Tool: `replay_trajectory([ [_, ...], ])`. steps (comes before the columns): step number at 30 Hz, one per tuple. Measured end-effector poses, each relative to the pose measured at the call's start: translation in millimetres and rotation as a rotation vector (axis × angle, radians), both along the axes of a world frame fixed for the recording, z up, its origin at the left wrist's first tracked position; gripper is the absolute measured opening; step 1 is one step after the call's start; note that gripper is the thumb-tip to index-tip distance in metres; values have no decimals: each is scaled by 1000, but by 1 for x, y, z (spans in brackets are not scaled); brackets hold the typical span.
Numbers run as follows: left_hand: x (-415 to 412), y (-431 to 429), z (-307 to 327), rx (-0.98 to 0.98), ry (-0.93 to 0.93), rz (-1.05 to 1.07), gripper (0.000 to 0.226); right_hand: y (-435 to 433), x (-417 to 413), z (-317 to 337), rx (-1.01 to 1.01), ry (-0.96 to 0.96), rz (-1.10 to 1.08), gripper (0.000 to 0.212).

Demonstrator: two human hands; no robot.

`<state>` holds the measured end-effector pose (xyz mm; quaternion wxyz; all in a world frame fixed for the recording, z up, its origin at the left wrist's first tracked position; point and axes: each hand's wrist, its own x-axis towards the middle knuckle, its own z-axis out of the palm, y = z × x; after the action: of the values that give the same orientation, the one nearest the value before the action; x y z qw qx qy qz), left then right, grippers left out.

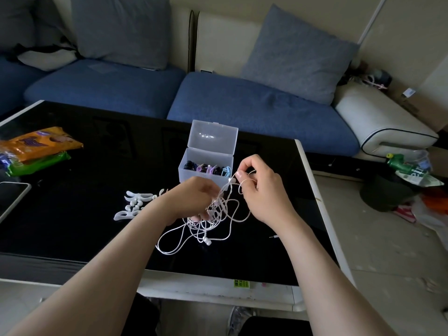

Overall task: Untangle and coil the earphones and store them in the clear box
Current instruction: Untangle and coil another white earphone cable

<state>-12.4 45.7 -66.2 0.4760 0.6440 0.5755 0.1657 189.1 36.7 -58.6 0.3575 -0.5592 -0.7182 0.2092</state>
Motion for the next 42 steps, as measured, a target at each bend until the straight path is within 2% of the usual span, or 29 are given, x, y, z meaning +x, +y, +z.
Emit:
replay_trajectory([
  [3, -5, 0, -8, -28, 7, -114, 31, 0, 0, 2, 42, 12, 6, 7],
  [5, -5, 1, -11, 12, 33, -146, 18, 0, -1, 2, 63, 3, -4, 6],
  [6, -5, 1, -11, 60, 72, -142, 13, 0, 0, 2, 81, -4, -30, 5],
  [8, -4, 4, -12, 207, 220, -103, 17, 1, 0, 0, 117, -10, -104, 1],
  [10, -3, 6, -13, 290, 281, 7, 18, 3, 2, 0, 129, 6, -151, 2],
  [13, 0, 6, -12, 286, 213, 146, 16, 2, 2, 3, 74, 72, -122, 7],
  [19, 7, 5, -6, 316, 162, 125, 18, -5, -8, 12, -77, 310, -70, 7],
  [23, 9, 5, -5, 301, 168, 131, 27, -5, -13, 14, -68, 389, -119, 8],
  [28, 7, 8, -1, 191, -79, 246, 32, -8, -13, 20, -115, 472, -155, 10],
  [34, 5, 11, -2, 146, -288, 388, 20, -8, -12, 24, -112, 504, -195, 7],
  [42, -1, 12, -8, 210, -361, 606, 5, -12, -17, 24, -203, 405, -80, 13],
])
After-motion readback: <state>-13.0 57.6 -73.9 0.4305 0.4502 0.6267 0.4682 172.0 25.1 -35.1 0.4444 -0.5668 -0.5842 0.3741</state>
